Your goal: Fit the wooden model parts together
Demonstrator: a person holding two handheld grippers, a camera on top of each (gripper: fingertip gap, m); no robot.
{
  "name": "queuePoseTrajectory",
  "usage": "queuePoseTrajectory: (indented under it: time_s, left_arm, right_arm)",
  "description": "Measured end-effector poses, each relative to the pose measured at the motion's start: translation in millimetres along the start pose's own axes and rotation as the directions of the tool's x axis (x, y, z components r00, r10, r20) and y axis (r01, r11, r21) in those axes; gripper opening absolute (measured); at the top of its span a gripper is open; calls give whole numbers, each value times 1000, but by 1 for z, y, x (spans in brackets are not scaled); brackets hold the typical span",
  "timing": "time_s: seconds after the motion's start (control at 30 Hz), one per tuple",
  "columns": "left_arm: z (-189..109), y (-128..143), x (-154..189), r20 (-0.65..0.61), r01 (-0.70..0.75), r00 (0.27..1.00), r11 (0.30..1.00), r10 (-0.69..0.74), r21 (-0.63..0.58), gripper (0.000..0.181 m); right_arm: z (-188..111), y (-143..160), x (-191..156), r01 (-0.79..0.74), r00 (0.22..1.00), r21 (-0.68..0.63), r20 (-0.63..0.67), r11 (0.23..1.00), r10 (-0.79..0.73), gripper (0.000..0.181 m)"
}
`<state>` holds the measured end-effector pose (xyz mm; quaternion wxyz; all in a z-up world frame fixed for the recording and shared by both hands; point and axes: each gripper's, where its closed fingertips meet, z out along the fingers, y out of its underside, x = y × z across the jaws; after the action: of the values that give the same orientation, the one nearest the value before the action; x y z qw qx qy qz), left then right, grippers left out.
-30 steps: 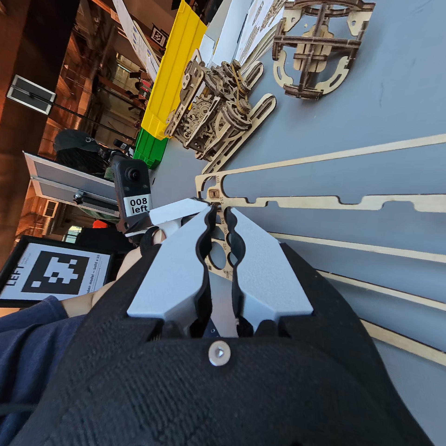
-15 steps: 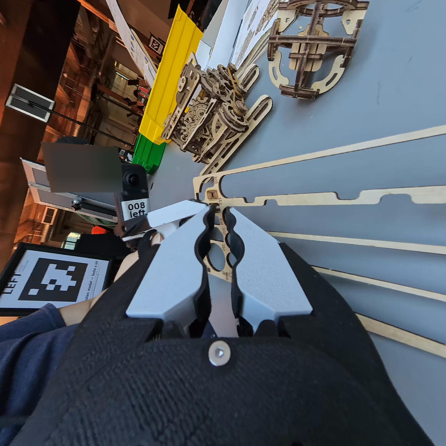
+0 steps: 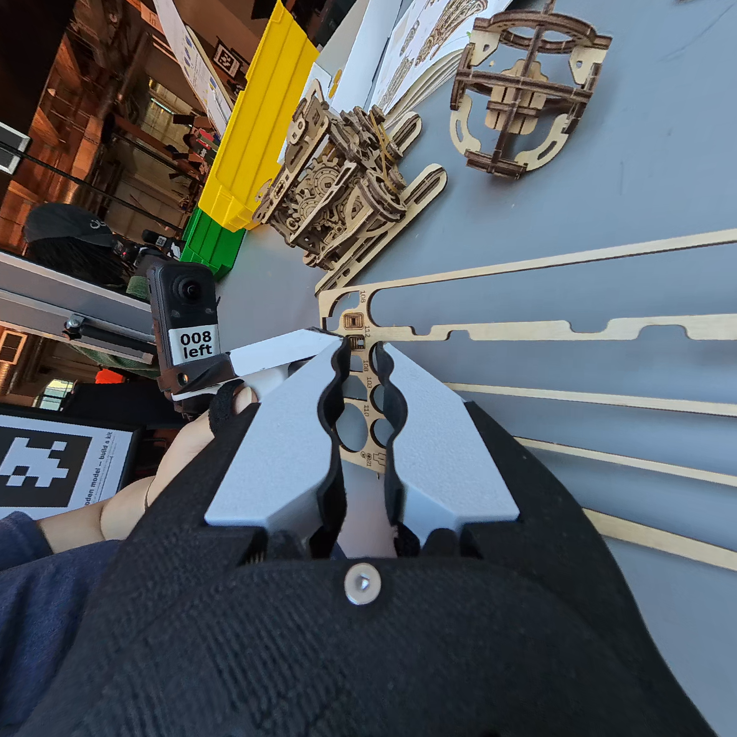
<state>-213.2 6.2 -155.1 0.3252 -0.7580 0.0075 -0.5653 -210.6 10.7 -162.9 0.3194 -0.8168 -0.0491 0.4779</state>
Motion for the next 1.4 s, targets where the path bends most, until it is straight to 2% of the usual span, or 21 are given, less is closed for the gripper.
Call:
queuePoseTrajectory:
  time_s: [0.33, 0.43, 0.5, 0.53, 0.63, 0.73, 0.8, 0.83, 0.87, 0.93, 1.0, 1.07, 1.2, 1.23, 1.27, 1.33, 1.4]
  left_arm:
    - [-1, 1, 1, 12, -38, 999, 999, 38, -1, 0]
    - [-2, 1, 5, -46, -2, 999, 1000, 2, -9, 0]
    - [-2, 4, 6, -54, 9, 998, 1000, -10, -27, 0]
    - [-1, 5, 5, -54, 20, 998, 999, -21, -33, 1]
    - [-4, -2, 0, -49, 70, 996, 998, -70, 2, 0]
    - [-5, -5, 1, -71, 80, 994, 997, -80, -4, 0]
    - [-4, -2, 5, -85, 47, 995, 998, -50, -39, 1]
    - [-4, -2, 7, -86, 23, 996, 999, -27, -45, 1]
    - [-3, -2, 8, -89, -4, 996, 999, 0, -53, 0]
    - [0, 0, 11, -109, -54, 993, 994, 43, -98, 0]
    - [5, 6, 14, -149, -77, 987, 981, 51, -177, 0]
    - [11, 5, 15, -182, -79, 983, 974, 40, -213, 0]
    - [16, 6, 19, -228, -130, 971, 955, 69, -267, 1]
    - [17, 7, 19, -233, -140, 970, 950, 74, -279, 1]
    - [18, 8, 20, -240, -146, 968, 947, 77, -285, 1]
    - [19, 10, 20, -248, -149, 966, 943, 74, -299, 1]
    - [19, 10, 21, -252, -161, 964, 943, 86, -293, 0]
  right_arm:
    - [1, 1, 3, 87, 993, -7, -76, 996, -87, 6]
    - [-4, 1, -4, 29, 1000, -15, 2, 999, -29, 7]
    - [-8, 6, -13, -14, 997, -57, 74, 998, 18, 23]
    - [-11, 8, -14, -17, 997, -68, 70, 998, 22, 25]
    - [-20, 12, -18, 25, 999, -93, 47, 995, -20, 20]
    - [-33, 20, -32, 16, 994, -190, 113, 982, 5, 21]
    - [-45, 8, -53, 109, 972, -188, 227, 976, -65, 17]
    - [-51, -1, -61, 204, 950, -174, 271, 963, -153, 16]
    - [-55, -11, -61, 330, 920, -155, 275, 931, -280, 16]
    - [-53, -33, -41, 592, 801, -139, 212, 794, -560, 22]
    - [-43, -47, -26, 725, 688, -170, 218, 667, -692, 36]
    - [-34, -44, -25, 759, 648, -226, 352, 611, -675, 38]
    - [-22, -34, -6, 734, 679, -438, 501, 519, -537, 37]
    - [-22, -29, -6, 726, 687, -482, 538, 490, -489, 33]
    - [-25, -23, -9, 728, 684, -511, 590, 457, -429, 21]
    - [-23, -21, -11, 732, 679, -540, 623, 415, -388, 20]
    - [-25, -14, -5, 719, 695, -614, 632, 325, -345, 23]
